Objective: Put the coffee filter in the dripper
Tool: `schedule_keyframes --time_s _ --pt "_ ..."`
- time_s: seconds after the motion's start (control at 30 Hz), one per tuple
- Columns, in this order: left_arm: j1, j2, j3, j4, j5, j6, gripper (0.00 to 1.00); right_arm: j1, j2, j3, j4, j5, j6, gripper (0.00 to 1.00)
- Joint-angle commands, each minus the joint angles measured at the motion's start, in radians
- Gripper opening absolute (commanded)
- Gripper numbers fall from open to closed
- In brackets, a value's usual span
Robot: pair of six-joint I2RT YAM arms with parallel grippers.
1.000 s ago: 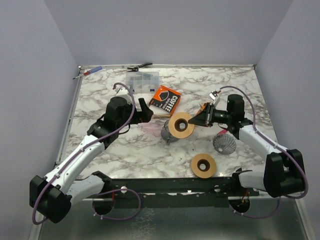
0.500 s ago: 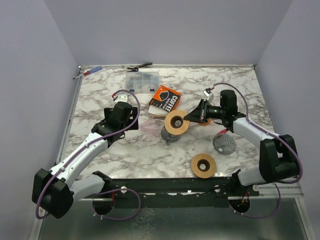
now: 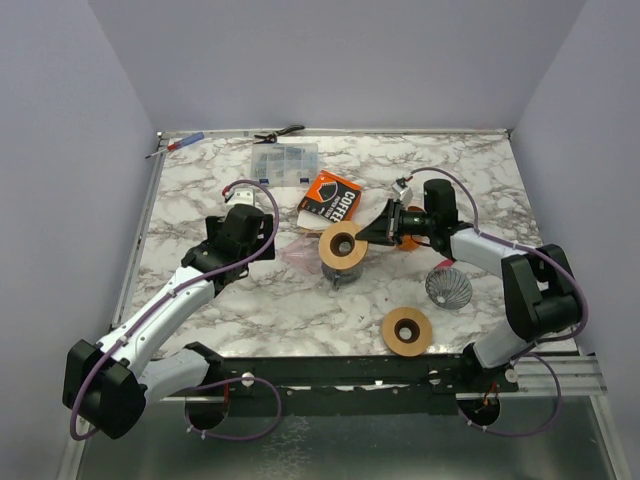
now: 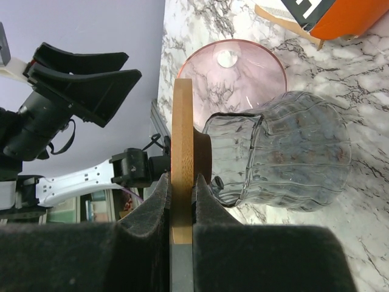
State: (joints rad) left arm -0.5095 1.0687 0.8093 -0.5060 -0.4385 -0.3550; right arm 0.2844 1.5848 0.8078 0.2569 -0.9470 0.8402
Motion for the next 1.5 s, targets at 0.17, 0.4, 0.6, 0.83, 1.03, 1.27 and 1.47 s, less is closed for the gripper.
schedule_keyframes --time_s 0.17,0.4,0.6,0.83,1.03,1.27,1.47 --pt "0.003 -0.026 -0.008 -0.016 -0.054 -0.007 0.99 0.005 0.032 0.032 -0.033 0.038 -0.038 0.02" --pt "0.003 -0.018 -0.004 -0.020 -0.044 -0.014 0.99 0.005 0.044 0.013 -0.051 0.059 -0.048 0.13" --pt "0.003 -0.011 -0.002 -0.020 -0.024 -0.007 0.99 0.006 0.041 0.027 -0.106 0.091 -0.086 0.22" --pt "0.003 -0.009 0.002 -0.022 -0.020 -0.004 0.99 0.005 0.006 0.055 -0.196 0.138 -0.146 0.42" --pt "0.003 -0.015 0.005 -0.022 -0.021 -0.002 0.99 0.006 -0.018 0.062 -0.221 0.146 -0.166 0.56" --pt "0.003 -0.037 0.006 -0.022 -0.019 0.001 0.99 0.005 -0.113 0.095 -0.362 0.263 -0.266 0.75" --pt "0.002 -0.045 0.014 -0.020 -0.021 0.004 0.99 0.005 -0.192 0.109 -0.446 0.359 -0.328 0.83"
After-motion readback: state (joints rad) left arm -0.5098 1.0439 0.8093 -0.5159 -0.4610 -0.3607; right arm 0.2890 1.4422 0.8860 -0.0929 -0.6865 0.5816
